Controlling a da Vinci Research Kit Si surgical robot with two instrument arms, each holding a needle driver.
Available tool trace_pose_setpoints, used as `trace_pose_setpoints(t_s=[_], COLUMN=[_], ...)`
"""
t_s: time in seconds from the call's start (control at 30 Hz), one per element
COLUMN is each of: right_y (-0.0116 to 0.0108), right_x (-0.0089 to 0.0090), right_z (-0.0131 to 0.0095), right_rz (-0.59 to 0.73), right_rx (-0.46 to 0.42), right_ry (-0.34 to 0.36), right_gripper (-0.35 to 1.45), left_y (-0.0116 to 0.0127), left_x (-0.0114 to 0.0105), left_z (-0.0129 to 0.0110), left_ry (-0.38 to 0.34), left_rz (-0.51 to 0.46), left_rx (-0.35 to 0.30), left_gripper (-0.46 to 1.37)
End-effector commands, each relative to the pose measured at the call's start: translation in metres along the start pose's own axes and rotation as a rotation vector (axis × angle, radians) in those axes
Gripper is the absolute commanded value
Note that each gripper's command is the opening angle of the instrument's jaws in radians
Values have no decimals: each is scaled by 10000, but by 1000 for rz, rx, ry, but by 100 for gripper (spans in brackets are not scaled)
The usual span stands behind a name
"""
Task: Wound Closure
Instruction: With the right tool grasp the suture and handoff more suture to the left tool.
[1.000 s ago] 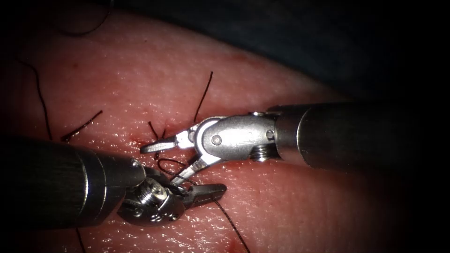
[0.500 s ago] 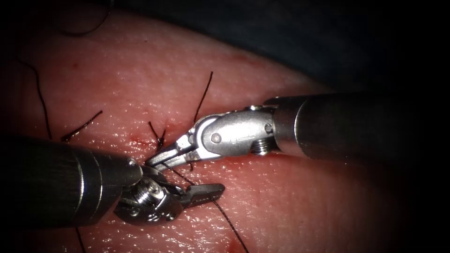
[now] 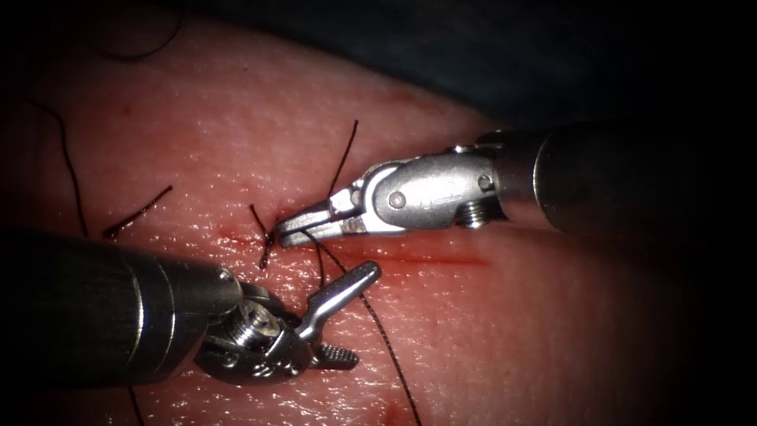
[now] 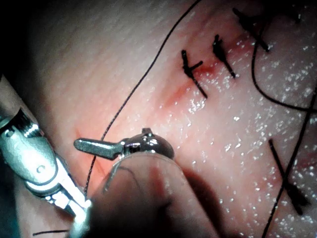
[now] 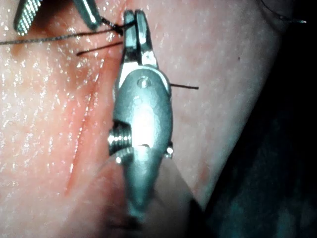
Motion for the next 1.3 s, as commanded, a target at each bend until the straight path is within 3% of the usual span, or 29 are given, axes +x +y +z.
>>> trace_pose_setpoints(t_s=[0.03,0.23,0.5,0.67,0.87,1.07,1.3], right_y=[0,16,37,44,45,45,44], right_x=[-2,-18,-34,-38,-39,-39,-39], right_z=[-2,-10,-6,0,5,4,5], right_rz=[34,154,216,222,220,220,219], right_rx=[-22,-88,-85,-75,-69,-68,-66], right_ry=[-17,-59,-61,-56,-54,-54,-50], right_gripper=[-35,-35,-35,-35,-35,-35,-35], left_y=[2,10,23,34,65,89,96], left_x=[0,4,7,7,13,42,76], left_z=[1,7,15,17,21,36,47], left_ry=[-1,14,45,72,140,193,229], left_rz=[1,25,68,82,126,162,173], left_rx=[7,32,32,22,-45,-54,-64], left_gripper=[86,55,25,23,22,25,27])
